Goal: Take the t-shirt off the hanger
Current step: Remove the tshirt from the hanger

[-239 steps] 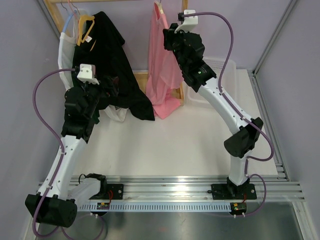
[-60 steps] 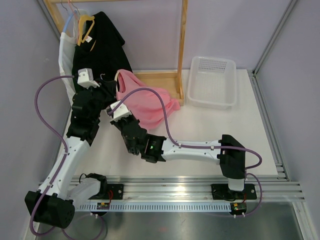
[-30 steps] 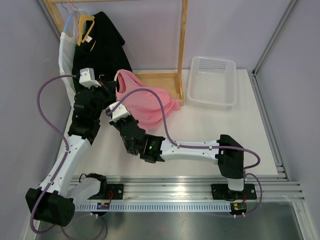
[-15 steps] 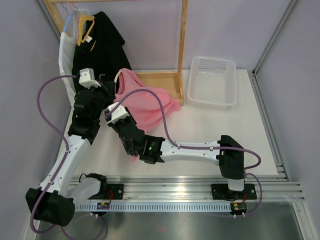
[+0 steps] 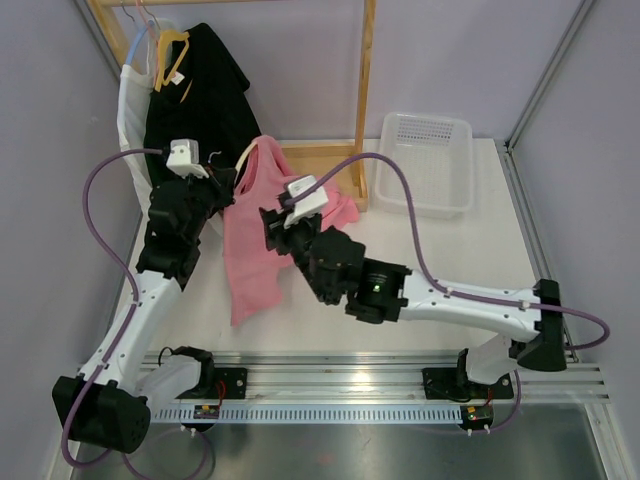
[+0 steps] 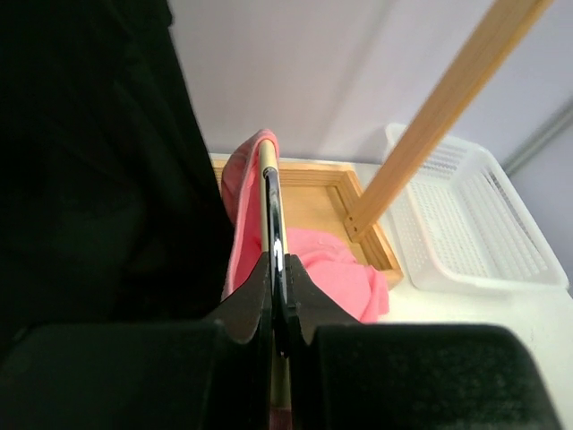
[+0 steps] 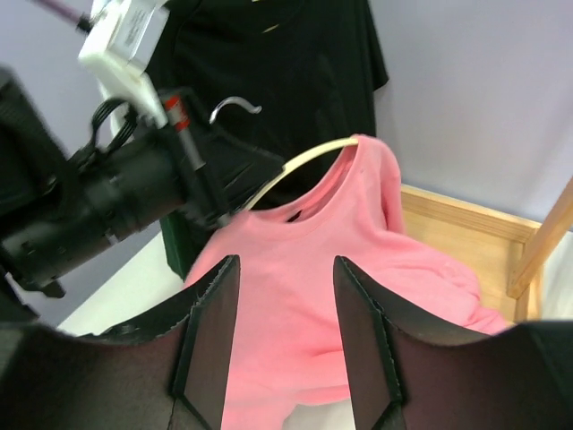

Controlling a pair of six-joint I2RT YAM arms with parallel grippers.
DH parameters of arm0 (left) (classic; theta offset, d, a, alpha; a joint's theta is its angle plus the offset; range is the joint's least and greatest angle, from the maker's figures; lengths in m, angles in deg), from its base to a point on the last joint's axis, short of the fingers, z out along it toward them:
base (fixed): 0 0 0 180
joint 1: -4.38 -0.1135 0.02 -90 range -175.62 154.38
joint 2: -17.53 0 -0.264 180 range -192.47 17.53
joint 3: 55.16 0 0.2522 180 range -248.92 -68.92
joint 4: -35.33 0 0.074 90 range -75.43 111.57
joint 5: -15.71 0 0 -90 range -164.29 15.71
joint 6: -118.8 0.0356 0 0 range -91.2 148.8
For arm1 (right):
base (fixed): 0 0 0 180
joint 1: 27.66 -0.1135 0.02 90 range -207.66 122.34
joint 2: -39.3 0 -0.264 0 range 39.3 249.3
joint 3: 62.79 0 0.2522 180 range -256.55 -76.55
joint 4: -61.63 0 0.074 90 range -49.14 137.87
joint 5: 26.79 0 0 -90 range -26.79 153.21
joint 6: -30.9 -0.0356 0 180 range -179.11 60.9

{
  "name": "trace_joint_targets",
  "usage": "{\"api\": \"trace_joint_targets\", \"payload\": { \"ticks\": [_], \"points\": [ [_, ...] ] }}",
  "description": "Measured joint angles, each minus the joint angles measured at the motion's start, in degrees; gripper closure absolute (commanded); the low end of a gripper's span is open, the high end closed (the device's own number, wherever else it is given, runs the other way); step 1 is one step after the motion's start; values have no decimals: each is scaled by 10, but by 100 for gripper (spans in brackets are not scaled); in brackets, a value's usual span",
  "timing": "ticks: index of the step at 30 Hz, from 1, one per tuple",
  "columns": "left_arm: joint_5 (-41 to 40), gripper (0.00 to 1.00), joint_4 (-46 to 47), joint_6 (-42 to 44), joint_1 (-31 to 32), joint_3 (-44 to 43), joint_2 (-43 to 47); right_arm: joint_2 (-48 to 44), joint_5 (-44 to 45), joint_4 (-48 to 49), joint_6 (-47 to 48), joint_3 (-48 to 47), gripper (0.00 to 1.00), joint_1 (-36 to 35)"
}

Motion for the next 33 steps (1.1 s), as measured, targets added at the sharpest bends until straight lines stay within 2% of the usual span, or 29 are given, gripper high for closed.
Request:
{"api": "trace_joint_targets", "payload": {
  "ticks": [3, 8, 9, 12, 17, 25, 33],
  "points": [
    [46, 100, 1, 15, 0, 0, 5, -60, -30, -25, -27, 25, 47, 35],
    [124, 100, 2, 35, 0, 3, 37, -125, -106, -63, -87, 64, 42, 152],
    [140, 100, 2, 38, 0, 5, 47, -132, -120, -70, -96, 70, 42, 170],
    [181, 100, 5, 43, 0, 9, 75, -136, -163, -85, -120, 78, 32, 205],
    [235, 100, 9, 46, 7, 11, 105, -125, -239, -100, -150, 85, 31, 256],
    [256, 100, 7, 52, 28, 19, 121, -44, -305, -91, -162, 81, 27, 276],
    [257, 100, 6, 55, 38, 20, 122, -1, -311, -88, -164, 58, 28, 276]
  ]
}}
